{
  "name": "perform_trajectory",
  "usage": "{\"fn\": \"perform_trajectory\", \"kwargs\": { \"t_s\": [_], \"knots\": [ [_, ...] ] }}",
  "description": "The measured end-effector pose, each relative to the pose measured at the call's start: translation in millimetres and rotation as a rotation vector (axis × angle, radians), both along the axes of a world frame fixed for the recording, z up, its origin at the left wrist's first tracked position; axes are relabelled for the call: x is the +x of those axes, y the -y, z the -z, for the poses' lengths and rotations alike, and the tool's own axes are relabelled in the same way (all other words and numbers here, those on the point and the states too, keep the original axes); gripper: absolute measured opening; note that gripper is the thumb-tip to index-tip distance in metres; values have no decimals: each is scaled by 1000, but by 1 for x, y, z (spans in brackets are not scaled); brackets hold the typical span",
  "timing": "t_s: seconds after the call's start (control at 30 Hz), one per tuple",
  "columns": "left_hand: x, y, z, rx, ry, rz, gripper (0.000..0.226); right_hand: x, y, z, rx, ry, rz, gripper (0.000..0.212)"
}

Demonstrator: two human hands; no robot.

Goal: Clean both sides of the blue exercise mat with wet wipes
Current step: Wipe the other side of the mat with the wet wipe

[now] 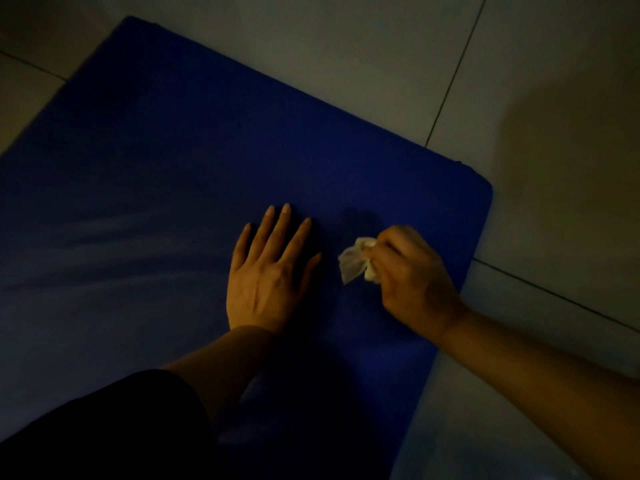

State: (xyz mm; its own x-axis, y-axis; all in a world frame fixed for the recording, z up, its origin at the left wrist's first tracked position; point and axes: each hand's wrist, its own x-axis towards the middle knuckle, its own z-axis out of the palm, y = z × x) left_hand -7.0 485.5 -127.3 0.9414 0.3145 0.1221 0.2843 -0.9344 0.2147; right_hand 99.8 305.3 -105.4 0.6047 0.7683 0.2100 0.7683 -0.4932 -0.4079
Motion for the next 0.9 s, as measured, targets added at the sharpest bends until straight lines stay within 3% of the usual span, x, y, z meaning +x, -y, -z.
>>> {"fn": "perform_trajectory", "kwargs": {
  "t_s": [0.1, 0.27, 0.43, 0.53, 0.7, 0.8, 0.9],
  "knots": [
    [0, 1, 0, 10, 25, 40, 50, 12, 7, -4, -44, -16, -69, 7],
    [0, 0, 0, 9, 36, 117, 47, 46, 6, -8, -41, 43, 210, 11],
    [-1, 0, -2, 17, -11, 133, 48, -16, 21, -8, -2, -31, -79, 16],
    [-1, 0, -3, 25, -4, 142, 48, -7, 29, -11, -64, -33, -168, 10],
    [3, -1, 0, 28, 73, 287, 47, 43, 39, -16, -77, 64, 159, 12],
    [16, 20, -1, -14, 168, 403, 41, -3, 44, -12, -13, 13, 38, 8],
    [22, 57, -3, -180, 154, 267, 39, -36, 49, -10, -61, -86, -123, 10]
  ]
}}
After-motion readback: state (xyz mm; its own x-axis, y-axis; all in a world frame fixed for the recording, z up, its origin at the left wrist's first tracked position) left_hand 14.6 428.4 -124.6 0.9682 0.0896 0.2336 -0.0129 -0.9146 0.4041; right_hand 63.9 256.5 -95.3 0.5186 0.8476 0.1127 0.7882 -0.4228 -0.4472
